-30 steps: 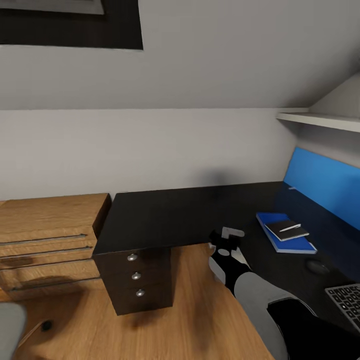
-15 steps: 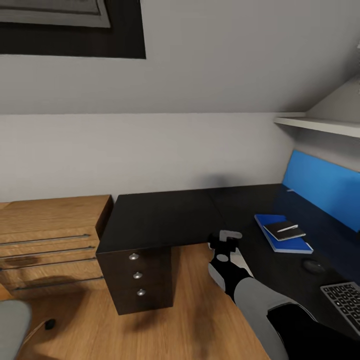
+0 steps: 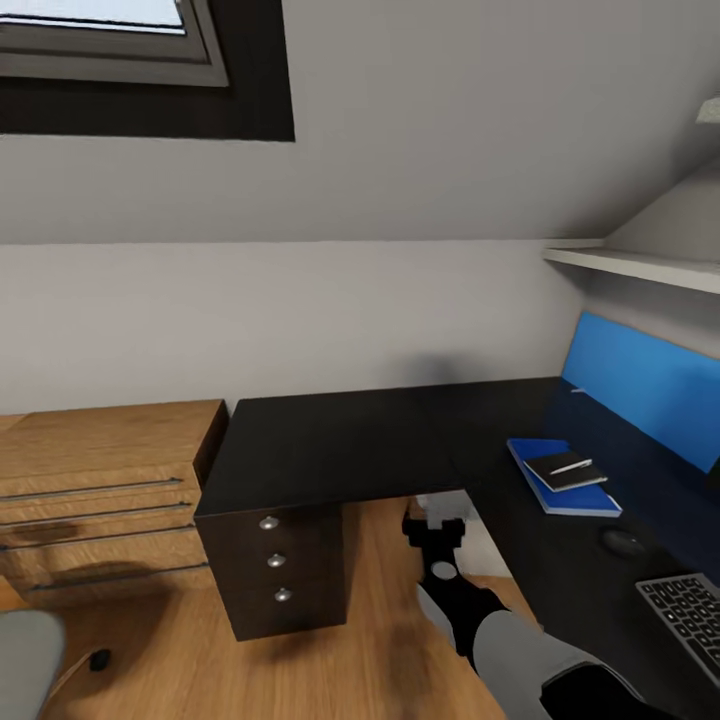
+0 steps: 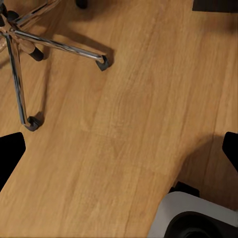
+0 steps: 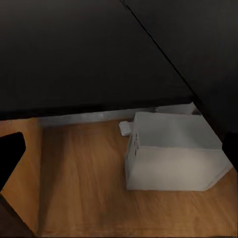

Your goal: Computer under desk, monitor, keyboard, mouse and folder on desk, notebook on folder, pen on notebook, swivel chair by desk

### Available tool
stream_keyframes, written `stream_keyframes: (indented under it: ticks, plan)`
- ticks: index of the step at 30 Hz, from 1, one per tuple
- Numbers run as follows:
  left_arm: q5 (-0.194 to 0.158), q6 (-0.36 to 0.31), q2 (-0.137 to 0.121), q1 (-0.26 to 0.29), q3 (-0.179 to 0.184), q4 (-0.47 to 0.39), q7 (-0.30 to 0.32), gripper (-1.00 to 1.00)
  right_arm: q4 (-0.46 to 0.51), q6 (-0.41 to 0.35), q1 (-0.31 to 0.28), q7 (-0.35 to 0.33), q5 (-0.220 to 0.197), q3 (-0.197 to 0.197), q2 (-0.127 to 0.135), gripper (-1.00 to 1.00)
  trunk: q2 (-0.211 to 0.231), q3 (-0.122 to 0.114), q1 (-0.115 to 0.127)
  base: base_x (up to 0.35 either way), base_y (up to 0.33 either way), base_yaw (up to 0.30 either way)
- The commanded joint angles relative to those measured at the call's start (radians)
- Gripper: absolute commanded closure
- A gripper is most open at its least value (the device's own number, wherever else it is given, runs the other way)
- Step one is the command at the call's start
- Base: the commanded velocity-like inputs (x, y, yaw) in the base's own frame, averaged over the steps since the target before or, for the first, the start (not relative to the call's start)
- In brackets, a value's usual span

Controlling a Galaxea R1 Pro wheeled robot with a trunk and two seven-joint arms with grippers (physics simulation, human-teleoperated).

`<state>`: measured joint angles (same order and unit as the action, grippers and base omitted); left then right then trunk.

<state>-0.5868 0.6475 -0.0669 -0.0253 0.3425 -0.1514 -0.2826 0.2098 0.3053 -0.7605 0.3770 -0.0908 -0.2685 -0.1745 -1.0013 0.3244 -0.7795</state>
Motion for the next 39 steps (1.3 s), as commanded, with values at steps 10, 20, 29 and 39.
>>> stream_keyframes:
  ticks: [10,20,29,39]
  plan:
    - [-0.004,-0.001,0.0,-0.001,0.009,-0.004,-0.009,-1.0,-0.215,0.023,0.143,-0.275,-0.004,-0.085,0.0,-1.0,0.07,-0.038,0.038,0.0,0.0,0.0]
    - [-0.003,0.001,0.0,-0.001,0.011,-0.003,-0.008,-1.0,-0.23,0.028,0.241,-0.315,-0.004,-0.082,0.0,-1.0,0.105,-0.054,0.057,0.0,0.0,0.0]
    - [-0.004,0.0,0.0,-0.001,0.014,-0.001,-0.006,-1.0,-0.231,0.149,0.295,-0.315,-0.005,-0.081,0.0,-1.0,0.105,-0.05,0.057,0.0,0.0,0.079]
    - [-0.004,0.0,0.001,-0.001,0.016,0.0,-0.006,-1.0,-0.231,0.281,0.315,-0.308,-0.005,-0.08,0.0,-1.0,0.105,-0.048,0.057,-0.18,0.0,0.268]
